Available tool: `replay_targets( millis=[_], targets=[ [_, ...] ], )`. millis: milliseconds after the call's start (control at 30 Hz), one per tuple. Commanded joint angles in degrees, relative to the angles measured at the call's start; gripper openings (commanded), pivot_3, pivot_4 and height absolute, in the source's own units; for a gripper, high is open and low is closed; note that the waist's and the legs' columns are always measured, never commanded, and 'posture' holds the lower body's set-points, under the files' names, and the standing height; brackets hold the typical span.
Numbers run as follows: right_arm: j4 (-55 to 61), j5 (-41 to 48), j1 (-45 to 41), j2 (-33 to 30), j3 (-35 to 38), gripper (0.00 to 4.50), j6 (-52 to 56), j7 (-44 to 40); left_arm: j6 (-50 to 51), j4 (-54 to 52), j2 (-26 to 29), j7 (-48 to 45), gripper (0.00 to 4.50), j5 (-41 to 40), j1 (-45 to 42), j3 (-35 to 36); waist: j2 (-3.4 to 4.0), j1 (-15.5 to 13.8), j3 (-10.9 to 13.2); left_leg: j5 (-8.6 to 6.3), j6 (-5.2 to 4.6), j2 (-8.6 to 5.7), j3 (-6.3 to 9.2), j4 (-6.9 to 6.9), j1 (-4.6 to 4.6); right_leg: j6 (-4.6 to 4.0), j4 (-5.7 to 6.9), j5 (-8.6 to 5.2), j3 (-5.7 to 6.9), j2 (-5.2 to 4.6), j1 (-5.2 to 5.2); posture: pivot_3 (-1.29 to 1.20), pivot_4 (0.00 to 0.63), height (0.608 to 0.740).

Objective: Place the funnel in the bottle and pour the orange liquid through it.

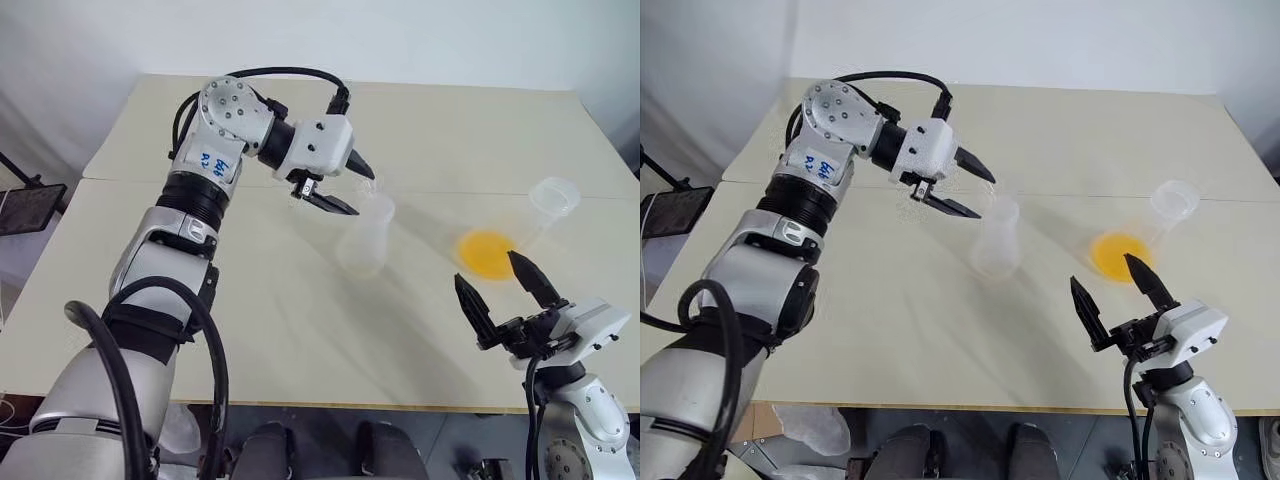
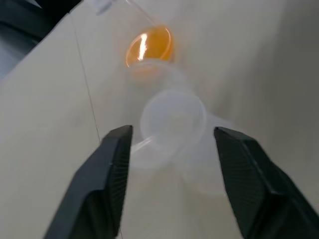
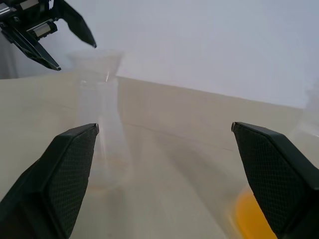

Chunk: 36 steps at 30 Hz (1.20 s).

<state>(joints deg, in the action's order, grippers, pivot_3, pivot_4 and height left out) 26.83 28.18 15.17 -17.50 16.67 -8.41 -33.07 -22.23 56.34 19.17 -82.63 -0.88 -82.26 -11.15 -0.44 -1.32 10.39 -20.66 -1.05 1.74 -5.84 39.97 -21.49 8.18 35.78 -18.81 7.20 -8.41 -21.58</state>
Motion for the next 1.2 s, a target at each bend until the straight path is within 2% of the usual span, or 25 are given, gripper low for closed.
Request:
replay_targets(
  millis=[33,67,100,233,267,433,667,867,1033,1200],
  targets=[
    [1.6,0.8,-0.1,-1.0,1.4,4.50,-0.6,0.1,4.3,-4.5,1.0,0.2,4.08,-4.6,2.1,4.0,0.00,0.0,0.0,0.00,0.00,0.00,0.01,0.00,0.00,0.00,0.01,0.00,0.00,0.00,0.00,0.00,0.150,0.740],
    [1.4,1.0,-0.1,-1.2,1.7,4.50,-0.6,-0.1,5.2,-5.8,1.2,0.6,4.38,-5.4,3.2,4.8,0.02,0.1,0.0,0.00,0.00,0.01,0.01,0.00,0.01,0.00,0.02,0.00,0.01,0.00,0.00,0.00,0.150,0.740],
    [1.2,1.1,-0.2,-1.6,1.9,4.50,-0.6,-0.2,7.5,-7.4,1.9,0.9,4.46,-6.8,5.0,6.1,0.02,0.2,0.0,0.00,0.00,0.01,0.02,0.00,0.03,0.00,0.05,0.00,0.00,0.00,0.00,0.00,0.150,0.740],
    [0.2,2.1,-0.2,-2.6,5.9,4.50,-0.9,1.1,16.8,-18.7,5.0,5.4,4.46,-13.5,17.2,12.8,0.08,1.1,0.0,0.00,0.01,0.06,0.38,-0.04,0.15,0.00,0.15,0.00,-0.12,0.00,0.00,0.00,0.150,0.740],
    [0.4,4.7,0.4,-2.6,7.3,4.50,0.4,1.5,18.2,-22.1,5.8,6.6,4.46,-15.1,21.3,14.4,0.09,1.3,0.0,0.00,0.01,0.06,0.44,-0.04,0.16,0.00,0.17,0.00,-0.11,0.00,0.00,0.00,0.150,0.740],
    [-1.1,8.8,3.3,-2.6,15.8,4.50,1.2,4.0,24.8,-36.1,9.2,13.7,4.46,-18.6,39.7,19.2,0.08,1.3,0.0,0.00,0.00,0.04,0.54,0.00,0.16,-0.01,0.21,0.00,-0.12,-0.06,0.04,0.00,0.150,0.740],
    [-6.5,9.9,11.6,-1.0,23.0,4.50,0.3,2.5,29.0,-55.1,8.9,20.5,4.46,-23.2,60.5,22.2,0.09,0.0,0.0,-0.04,-0.06,0.01,0.52,0.00,0.20,-0.01,0.15,0.00,-0.28,-0.11,0.12,0.00,0.150,0.740],
    [-6.7,11.7,9.4,-5.0,20.7,4.50,5.3,0.5,30.0,-61.0,8.4,23.2,4.46,-24.7,65.6,21.1,0.33,0.2,-0.2,-0.05,-0.07,0.03,0.32,0.01,0.34,-0.01,0.14,0.00,-0.53,-0.09,0.13,0.00,0.150,0.740],
    [-8.0,11.3,0.5,-11.5,18.2,4.50,13.5,3.7,31.1,-63.4,7.7,25.6,4.46,-25.4,66.2,20.2,0.50,1.0,-0.3,-0.04,-0.06,0.05,0.26,0.00,0.37,-0.02,0.18,0.00,-0.57,-0.05,0.09,0.00,0.150,0.740],
    [-9.6,10.4,-11.7,-16.3,14.4,4.50,25.0,11.9,31.8,-65.7,7.0,27.6,4.46,-26.2,66.5,19.3,0.50,1.2,-0.3,-0.04,-0.06,0.05,0.28,0.02,0.32,-0.02,0.19,0.00,-0.54,-0.07,0.08,0.00,0.150,0.740]
  ],
)
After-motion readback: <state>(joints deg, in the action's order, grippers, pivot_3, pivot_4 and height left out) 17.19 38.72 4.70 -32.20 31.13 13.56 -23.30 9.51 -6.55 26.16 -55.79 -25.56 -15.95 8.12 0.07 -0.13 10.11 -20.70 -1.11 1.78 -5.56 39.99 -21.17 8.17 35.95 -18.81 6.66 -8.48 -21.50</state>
